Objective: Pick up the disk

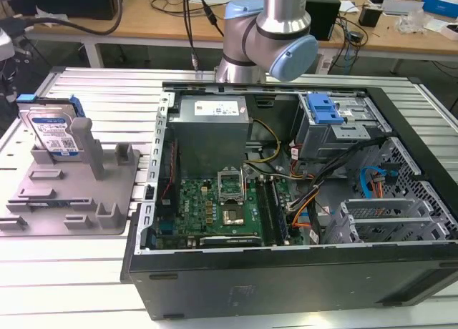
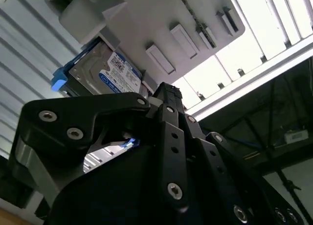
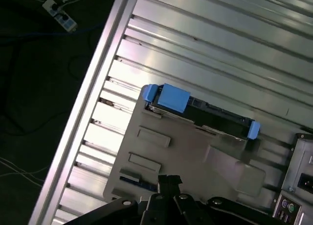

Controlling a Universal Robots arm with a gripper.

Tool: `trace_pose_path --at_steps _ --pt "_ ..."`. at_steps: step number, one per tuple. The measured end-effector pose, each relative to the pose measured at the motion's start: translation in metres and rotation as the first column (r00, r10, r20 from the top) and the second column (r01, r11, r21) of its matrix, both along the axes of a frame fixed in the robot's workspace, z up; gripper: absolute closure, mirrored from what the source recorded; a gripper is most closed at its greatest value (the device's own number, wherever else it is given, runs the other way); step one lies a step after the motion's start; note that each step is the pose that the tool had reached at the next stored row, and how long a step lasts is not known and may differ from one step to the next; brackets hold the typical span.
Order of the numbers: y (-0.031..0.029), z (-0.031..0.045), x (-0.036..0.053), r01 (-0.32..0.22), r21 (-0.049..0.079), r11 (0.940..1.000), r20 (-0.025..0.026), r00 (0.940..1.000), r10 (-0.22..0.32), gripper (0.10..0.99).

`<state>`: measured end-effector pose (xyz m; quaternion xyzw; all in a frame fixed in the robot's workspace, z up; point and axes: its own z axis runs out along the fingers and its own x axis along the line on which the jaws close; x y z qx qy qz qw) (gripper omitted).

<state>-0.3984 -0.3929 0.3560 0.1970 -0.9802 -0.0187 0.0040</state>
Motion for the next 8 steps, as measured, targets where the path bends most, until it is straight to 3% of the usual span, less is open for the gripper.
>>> trace_pose_path --at_steps 3,5,6,8 --pt "0.0000 0.0000 0.0000 -0.105 0.000 0.9945 0.0000 0.9945 0.105 0.973" --pt "0.0000 0.0000 0.0000 -0.142 0.000 0.9898 -0.0001 0.9898 0.142 0.973" --pt "0.0000 0.0001 0.0000 -0.175 0.000 0.9846 -0.0001 0.9846 0.175 0.851" --pt "0.0000 0.0000 0.0000 -0.230 0.000 0.9733 -0.0001 0.9733 0.230 0.729"
